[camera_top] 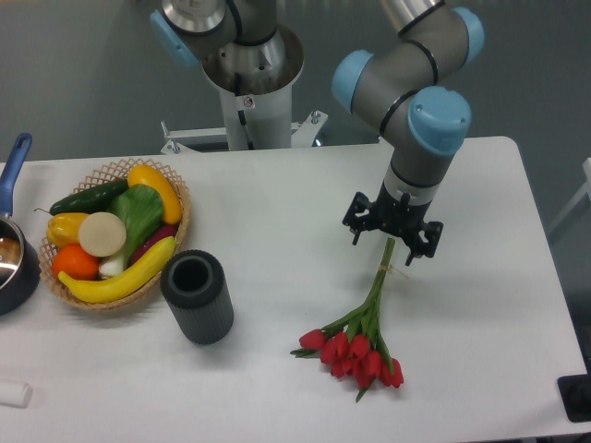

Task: Pick up the flowers from the table
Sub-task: 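Lower the gripper onto the tulip stems and close it around them, then lift the gripped tulip bunch up off the table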

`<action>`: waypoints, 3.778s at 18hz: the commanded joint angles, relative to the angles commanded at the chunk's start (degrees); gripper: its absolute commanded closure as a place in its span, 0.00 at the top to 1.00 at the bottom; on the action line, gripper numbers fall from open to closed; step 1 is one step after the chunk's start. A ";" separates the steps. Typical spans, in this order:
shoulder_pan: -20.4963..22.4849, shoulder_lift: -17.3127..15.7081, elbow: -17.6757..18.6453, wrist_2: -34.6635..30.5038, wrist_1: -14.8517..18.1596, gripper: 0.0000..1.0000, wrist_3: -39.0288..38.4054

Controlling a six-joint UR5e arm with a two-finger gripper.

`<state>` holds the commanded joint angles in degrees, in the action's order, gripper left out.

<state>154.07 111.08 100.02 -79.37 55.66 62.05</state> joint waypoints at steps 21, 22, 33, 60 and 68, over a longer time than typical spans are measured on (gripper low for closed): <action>-3.34 7.40 -0.79 -0.35 -6.26 1.00 -1.58; -3.34 7.48 -0.88 -0.35 -6.35 1.00 -1.58; -3.43 8.19 -1.32 -0.35 -6.53 0.66 -1.67; -2.73 3.63 -4.66 0.17 -6.97 0.18 -1.23; -0.45 -5.16 -5.36 10.52 -7.93 0.18 -2.54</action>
<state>153.63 105.92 94.66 -68.85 47.72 59.51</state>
